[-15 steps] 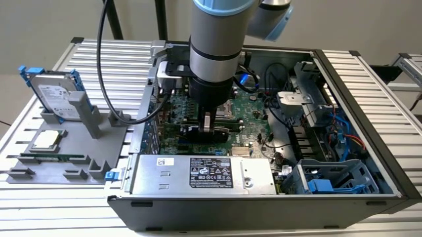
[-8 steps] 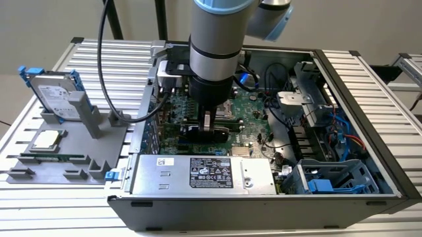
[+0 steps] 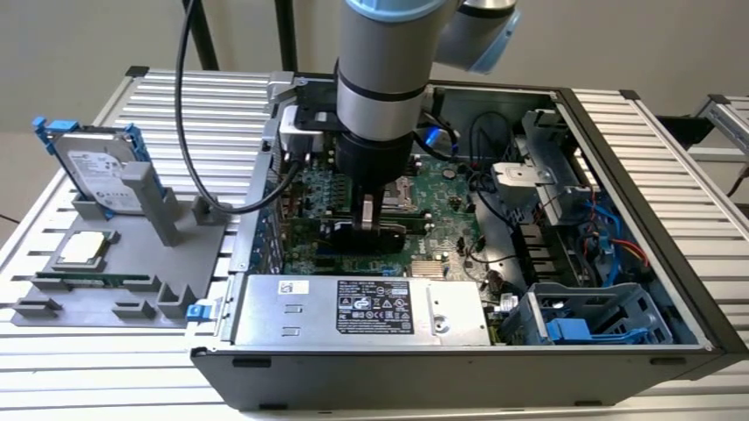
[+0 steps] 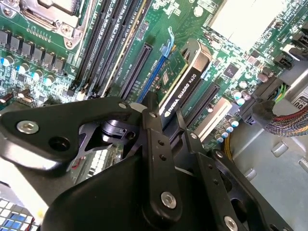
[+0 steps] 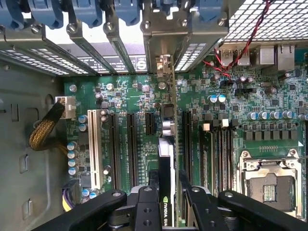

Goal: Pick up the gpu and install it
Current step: 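Insert the gpu into the slot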

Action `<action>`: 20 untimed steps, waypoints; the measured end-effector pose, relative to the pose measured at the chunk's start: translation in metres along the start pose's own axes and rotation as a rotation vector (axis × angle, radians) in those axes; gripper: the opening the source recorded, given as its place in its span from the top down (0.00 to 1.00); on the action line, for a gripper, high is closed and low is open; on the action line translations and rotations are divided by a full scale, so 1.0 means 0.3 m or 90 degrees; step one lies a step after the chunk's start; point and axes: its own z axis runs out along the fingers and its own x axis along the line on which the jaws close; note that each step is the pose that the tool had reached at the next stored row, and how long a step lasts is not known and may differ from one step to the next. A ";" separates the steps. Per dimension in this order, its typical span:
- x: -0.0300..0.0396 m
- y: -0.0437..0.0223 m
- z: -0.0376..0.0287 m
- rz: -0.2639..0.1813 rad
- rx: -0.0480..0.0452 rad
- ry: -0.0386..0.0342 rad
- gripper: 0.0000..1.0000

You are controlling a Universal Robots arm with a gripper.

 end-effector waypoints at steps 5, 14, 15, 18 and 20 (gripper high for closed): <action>0.000 0.002 0.008 0.000 0.0001 0.0000 1.00; 0.002 0.016 0.013 0.000 0.0011 0.0003 1.00; 0.002 0.016 0.014 0.000 0.0011 0.0005 1.00; 0.002 0.018 0.025 0.000 0.0000 0.0000 1.00; 0.002 0.017 0.032 0.000 -0.0002 -0.0003 1.00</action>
